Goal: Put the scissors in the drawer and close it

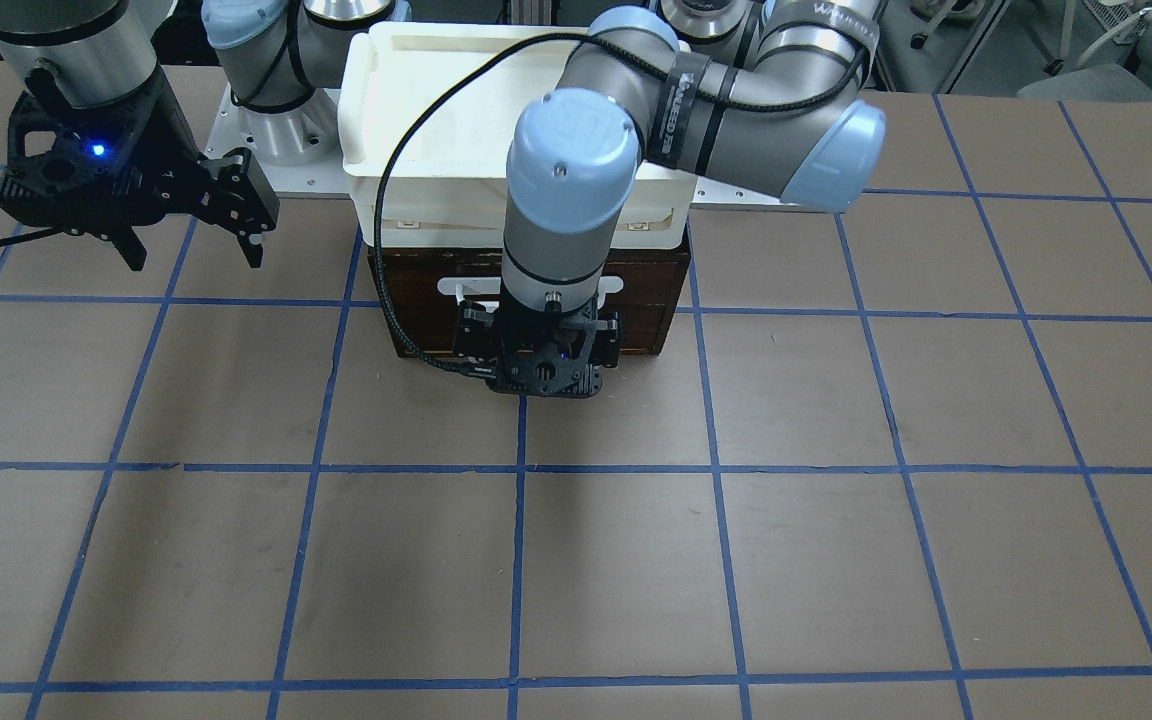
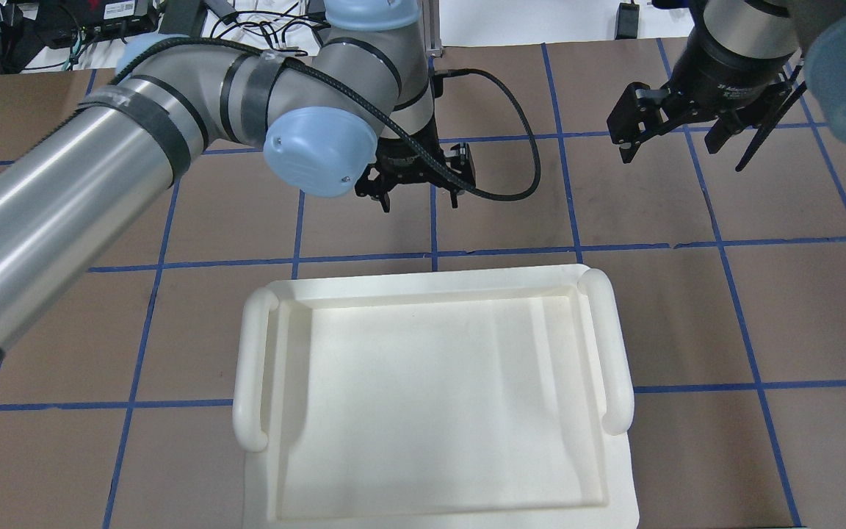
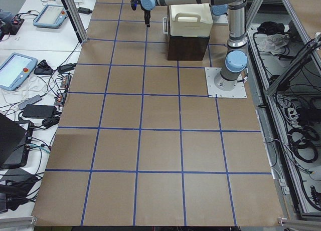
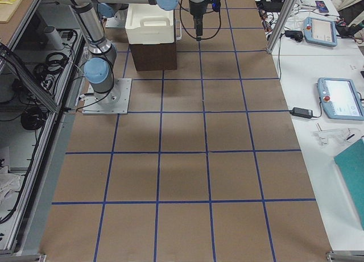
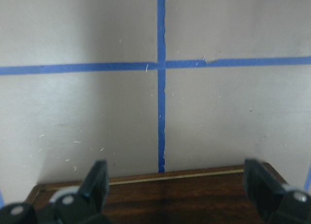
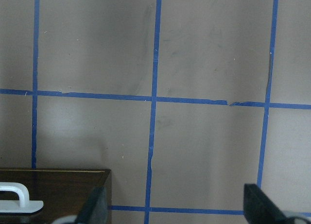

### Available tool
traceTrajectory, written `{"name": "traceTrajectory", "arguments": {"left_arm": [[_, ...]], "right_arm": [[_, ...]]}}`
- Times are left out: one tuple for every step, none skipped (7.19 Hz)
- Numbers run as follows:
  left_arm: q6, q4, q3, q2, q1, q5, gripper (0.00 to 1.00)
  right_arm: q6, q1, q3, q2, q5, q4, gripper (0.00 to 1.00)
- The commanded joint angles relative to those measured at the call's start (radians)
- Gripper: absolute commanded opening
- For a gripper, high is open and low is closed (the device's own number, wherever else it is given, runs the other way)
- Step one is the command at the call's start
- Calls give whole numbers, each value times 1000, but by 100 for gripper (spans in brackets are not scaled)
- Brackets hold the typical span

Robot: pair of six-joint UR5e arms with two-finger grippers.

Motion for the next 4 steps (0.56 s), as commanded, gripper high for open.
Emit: {"name": "traceTrajectory", "arguments": {"left_arm": [[5,-113,10,152,32,16,100],[28,-200,7,224,119,13,100],[203,-260,9,275,214,10,100],[248,-290,18,306,285,-9,100]], "right_arm": [[-2,0,0,0,0,0,100],[-12,0,0,0,0,0,100],[-12,0,0,2,0,0,100],[-12,0,0,2,-2,0,100]]}}
